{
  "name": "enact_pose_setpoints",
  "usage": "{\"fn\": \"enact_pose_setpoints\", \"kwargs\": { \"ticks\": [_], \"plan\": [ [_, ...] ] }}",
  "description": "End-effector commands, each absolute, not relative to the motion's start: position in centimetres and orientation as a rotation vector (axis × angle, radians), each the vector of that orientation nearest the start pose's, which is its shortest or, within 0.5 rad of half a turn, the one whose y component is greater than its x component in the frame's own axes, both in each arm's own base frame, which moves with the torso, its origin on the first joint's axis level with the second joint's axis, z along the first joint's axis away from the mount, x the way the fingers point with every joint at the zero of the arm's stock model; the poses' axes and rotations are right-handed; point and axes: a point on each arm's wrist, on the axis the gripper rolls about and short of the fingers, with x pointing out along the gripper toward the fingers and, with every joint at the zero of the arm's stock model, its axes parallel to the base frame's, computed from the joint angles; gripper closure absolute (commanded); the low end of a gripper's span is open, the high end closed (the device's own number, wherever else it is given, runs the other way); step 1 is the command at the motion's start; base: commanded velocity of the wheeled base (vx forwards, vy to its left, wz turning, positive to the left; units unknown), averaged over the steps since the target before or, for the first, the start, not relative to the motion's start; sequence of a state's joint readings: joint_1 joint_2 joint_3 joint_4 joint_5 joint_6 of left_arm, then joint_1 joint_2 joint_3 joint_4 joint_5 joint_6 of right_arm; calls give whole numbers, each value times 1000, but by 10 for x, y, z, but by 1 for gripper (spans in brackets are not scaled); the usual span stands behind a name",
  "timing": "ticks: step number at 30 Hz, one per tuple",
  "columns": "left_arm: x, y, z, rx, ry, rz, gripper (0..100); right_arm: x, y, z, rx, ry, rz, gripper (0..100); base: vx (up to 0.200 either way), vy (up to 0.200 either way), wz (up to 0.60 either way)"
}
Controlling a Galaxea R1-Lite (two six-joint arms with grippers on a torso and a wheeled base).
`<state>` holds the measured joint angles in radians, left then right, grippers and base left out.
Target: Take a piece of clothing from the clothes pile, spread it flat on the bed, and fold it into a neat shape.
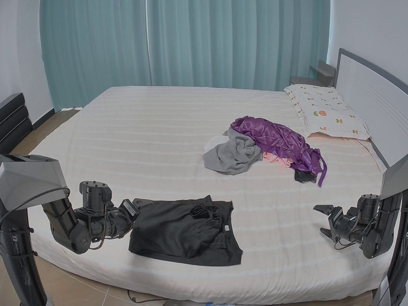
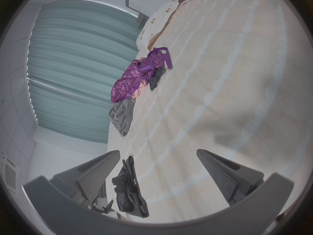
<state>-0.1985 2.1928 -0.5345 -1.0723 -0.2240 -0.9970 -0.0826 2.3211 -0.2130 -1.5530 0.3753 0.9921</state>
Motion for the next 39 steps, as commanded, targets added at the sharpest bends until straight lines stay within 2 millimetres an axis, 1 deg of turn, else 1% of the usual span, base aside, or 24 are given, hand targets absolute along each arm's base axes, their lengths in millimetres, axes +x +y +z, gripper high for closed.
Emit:
{"fn": "enact_pose_setpoints", "kwargs": {
  "ticks": [1,2,4,5,7,10,14,15,16,17,22,26,27,29,36,37,39],
  "plan": [
    [312,-67,4,-961,754,-72,0,264,-2,-13,1039,601,-23,0,0,200,0],
    [312,-67,4,-961,754,-72,0,263,2,-11,1022,595,-25,0,0,200,0],
    [311,-67,3,-961,756,-71,0,263,3,-11,1019,594,-24,0,0,200,0],
    [311,-67,3,-961,756,-71,0,259,24,-5,971,593,-3,0,0,200,0],
    [311,-68,3,-960,757,-73,0,256,42,-1,917,583,21,0,0,200,0],
    [311,-67,3,-960,758,-72,0,253,72,-3,808,588,74,0,0,200,0],
    [311,-68,3,-958,757,-75,0,249,109,-10,660,619,142,0,0,200,0],
    [311,-68,3,-958,756,-73,0,248,115,-11,625,626,147,0,0,200,0],
    [311,-68,3,-958,756,-73,0,248,115,-11,621,628,149,0,0,200,0],
    [311,-68,3,-957,755,-75,0,249,126,-12,552,631,159,0,0,0,0],
    [311,-68,3,-955,754,-77,0,260,145,-11,400,620,180,0,0,0,0],
    [311,-68,3,-955,754,-77,0,267,152,-11,335,627,180,0,0,0,0],
    [311,-68,3,-955,754,-77,0,272,156,-8,298,622,184,0,0,0,0],
    [311,-68,3,-955,754,-77,0,274,160,-6,273,626,194,0,0,0,0],
    [314,-70,2,-953,748,-81,0,282,186,-1,143,731,231,0,0,0,0],
    [314,-70,2,-953,748,-81,0,282,186,-1,143,731,231,0,0,0,0],
    [314,-71,1,-946,750,-76,0,286,189,-6,81,795,219,0,0,0,0]
  ]
}}
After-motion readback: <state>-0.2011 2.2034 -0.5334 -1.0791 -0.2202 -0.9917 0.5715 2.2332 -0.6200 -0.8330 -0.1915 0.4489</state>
